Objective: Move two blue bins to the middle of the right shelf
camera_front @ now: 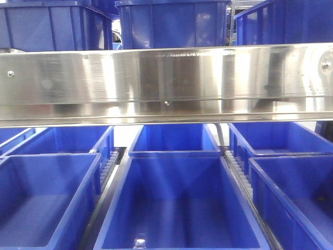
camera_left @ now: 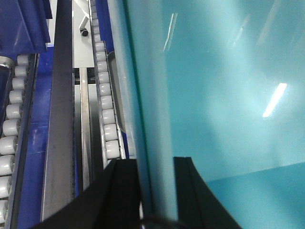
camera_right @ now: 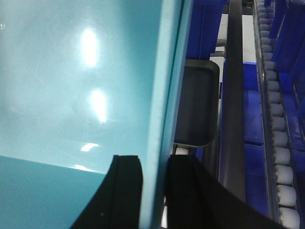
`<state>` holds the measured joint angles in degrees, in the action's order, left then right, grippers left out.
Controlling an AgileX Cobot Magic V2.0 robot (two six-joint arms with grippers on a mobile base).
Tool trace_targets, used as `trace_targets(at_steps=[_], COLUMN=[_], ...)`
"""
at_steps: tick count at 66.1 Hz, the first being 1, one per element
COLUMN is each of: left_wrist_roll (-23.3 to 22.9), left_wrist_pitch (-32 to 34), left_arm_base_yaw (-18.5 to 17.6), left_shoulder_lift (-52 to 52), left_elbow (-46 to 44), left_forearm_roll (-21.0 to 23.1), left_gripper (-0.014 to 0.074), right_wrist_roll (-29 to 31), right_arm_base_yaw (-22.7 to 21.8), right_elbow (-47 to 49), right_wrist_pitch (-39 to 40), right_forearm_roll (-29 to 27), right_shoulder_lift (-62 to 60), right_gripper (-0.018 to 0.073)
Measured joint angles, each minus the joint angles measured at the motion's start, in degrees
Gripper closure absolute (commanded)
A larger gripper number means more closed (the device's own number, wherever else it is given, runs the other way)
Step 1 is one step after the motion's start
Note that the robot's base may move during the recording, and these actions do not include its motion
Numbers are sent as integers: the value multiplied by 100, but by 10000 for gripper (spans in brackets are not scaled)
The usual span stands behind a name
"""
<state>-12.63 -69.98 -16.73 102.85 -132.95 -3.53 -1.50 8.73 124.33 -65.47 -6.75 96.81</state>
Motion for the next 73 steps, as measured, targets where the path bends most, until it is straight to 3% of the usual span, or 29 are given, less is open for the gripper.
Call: trace_targets(at_steps=[73], left_wrist_roll=[0], left_wrist_pitch=[88], left_arm_base_yaw=[0], left_shoulder_lift=[0], left_elbow=[0], left_forearm_roll=[-18], left_gripper=[707], right_wrist_roll=[0], right_arm_base_yaw=[0], right_elbow=[0], right_wrist_pitch=[33], right_forearm_roll=[0], right_shoulder_lift=[0], right_gripper=[722])
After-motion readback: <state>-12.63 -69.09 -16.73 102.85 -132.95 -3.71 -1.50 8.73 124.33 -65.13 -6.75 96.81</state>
